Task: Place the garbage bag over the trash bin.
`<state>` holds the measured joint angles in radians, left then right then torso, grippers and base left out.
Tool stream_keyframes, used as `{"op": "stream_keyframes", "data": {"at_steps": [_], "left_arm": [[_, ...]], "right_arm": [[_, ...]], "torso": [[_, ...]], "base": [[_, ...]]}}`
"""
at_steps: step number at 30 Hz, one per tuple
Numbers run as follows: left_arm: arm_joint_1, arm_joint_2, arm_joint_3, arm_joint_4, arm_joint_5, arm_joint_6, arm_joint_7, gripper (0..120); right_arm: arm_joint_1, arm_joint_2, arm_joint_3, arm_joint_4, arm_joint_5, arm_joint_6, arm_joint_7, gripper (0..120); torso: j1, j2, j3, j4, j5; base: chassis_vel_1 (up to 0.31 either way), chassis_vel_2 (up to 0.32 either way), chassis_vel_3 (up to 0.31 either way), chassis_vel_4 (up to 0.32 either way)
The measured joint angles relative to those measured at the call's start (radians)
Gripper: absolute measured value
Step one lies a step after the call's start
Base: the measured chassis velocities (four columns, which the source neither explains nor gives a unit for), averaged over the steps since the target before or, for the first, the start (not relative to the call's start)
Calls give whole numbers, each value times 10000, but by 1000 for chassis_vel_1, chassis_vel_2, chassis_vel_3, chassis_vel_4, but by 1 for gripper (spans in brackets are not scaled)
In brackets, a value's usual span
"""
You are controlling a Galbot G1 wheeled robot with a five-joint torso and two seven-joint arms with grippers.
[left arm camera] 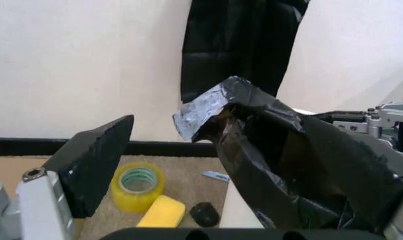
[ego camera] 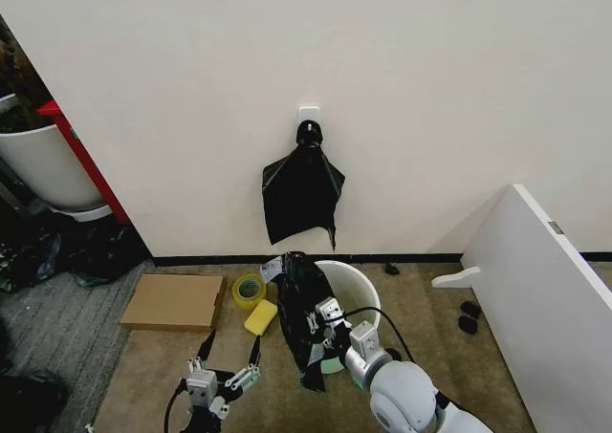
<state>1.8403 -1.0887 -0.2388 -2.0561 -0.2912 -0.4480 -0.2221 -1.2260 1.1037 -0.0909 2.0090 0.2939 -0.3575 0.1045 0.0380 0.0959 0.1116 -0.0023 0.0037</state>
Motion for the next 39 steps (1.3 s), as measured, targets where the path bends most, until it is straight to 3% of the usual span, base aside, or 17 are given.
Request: {"op": "stream_keyframes", "data": {"at_steps": [5, 9, 17, 22, 31, 37, 39], "left_arm": [[-318, 172, 160, -46, -347, 483, -9, 100], [-791, 372, 358, 58, -1044, 1534, -241, 98], [-1811, 595, 820, -81, -1384, 3086, -643, 97], [-3241, 793, 1835, 306, -1728, 3644, -852, 96], [-4900, 476, 3015, 838, -2557, 4531, -1480, 95], [-5650, 223, 3428, 916, -3315, 6007, -2478, 94], [-5717, 189, 3462, 928, -3383, 6155, -2574, 94]], "right_arm": [[-99, 85, 257, 126, 37, 67, 106, 0], [-207, 118, 529, 201, 26, 159, 107, 0], [-388, -48, 700, 382, 74, 221, 68, 0], [-349, -128, 711, 429, 121, 223, 49, 0], [-356, -193, 778, 476, 201, 238, -23, 0], [-339, -171, 787, 470, 259, 211, -29, 0], [-329, -168, 787, 463, 266, 211, -30, 0]], "torso": [[0, 0, 0, -1, 0], [0, 0, 0, 0, 0], [0, 0, 0, -1, -1], [0, 0, 0, -1, 1], [0, 0, 0, -1, 1], [0, 0, 0, 1, 2], [0, 0, 0, 0, 1]], "base": [[0, 0, 0, 0], [0, 0, 0, 0], [0, 0, 0, 0], [0, 0, 0, 0], [0, 0, 0, 0], [0, 0, 0, 0], [0, 0, 0, 0]]}}
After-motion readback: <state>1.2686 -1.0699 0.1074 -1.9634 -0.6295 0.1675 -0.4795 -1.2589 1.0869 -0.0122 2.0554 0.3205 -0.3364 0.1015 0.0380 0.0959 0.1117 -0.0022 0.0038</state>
